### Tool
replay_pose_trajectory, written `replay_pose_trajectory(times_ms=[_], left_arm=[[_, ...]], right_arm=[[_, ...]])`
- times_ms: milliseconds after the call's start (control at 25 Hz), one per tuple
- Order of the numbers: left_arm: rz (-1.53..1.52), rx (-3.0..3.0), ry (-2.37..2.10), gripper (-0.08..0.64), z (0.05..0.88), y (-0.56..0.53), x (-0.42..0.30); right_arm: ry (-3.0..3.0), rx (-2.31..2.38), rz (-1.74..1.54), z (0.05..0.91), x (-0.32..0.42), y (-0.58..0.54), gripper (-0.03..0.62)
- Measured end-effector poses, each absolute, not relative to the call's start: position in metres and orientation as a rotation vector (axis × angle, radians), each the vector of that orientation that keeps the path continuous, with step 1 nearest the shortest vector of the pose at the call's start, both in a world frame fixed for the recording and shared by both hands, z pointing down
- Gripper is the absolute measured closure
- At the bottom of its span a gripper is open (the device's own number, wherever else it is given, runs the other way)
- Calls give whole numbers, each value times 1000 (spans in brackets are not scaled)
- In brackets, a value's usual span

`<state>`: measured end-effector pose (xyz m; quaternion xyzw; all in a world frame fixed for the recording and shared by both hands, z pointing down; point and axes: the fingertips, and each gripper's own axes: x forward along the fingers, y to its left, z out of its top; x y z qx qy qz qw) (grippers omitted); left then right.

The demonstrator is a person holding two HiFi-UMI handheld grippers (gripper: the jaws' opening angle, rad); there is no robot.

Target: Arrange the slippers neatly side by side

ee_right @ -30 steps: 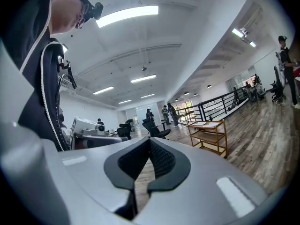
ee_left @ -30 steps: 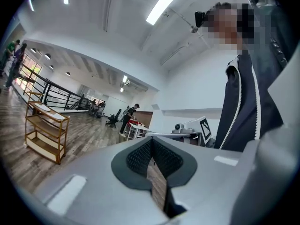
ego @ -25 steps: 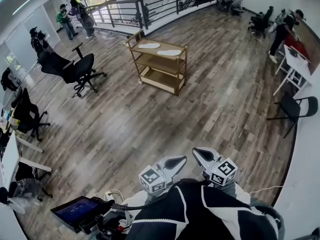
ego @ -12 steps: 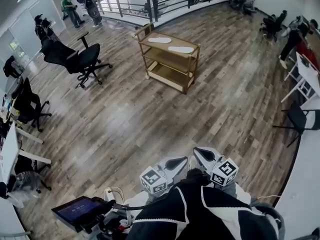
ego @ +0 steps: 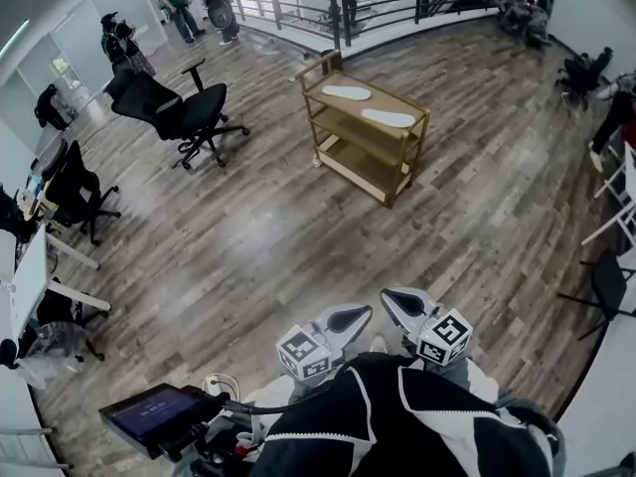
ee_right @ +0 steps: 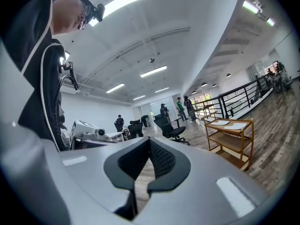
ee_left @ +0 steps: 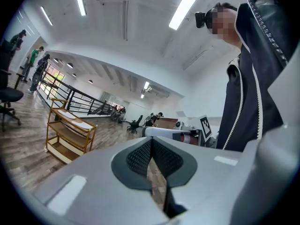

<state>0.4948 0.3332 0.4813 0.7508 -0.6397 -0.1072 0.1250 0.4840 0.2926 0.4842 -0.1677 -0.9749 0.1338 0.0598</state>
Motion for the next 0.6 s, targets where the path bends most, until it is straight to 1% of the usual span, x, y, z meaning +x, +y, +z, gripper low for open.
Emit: replay_pose_trajectory(times_ms=[120, 400, 600], left_arm=[[-307, 2176, -1890, 540, 477, 303, 478], [-347, 2119, -1953, 540, 465, 292, 460], [-338, 2101, -1976, 540, 469, 261, 453]], right_arm=[[-2940, -560, 408, 483, 469, 267, 588], [-2929, -655, 376, 470, 454, 258, 588], [-2940, -685, 464, 472, 448, 223, 588]])
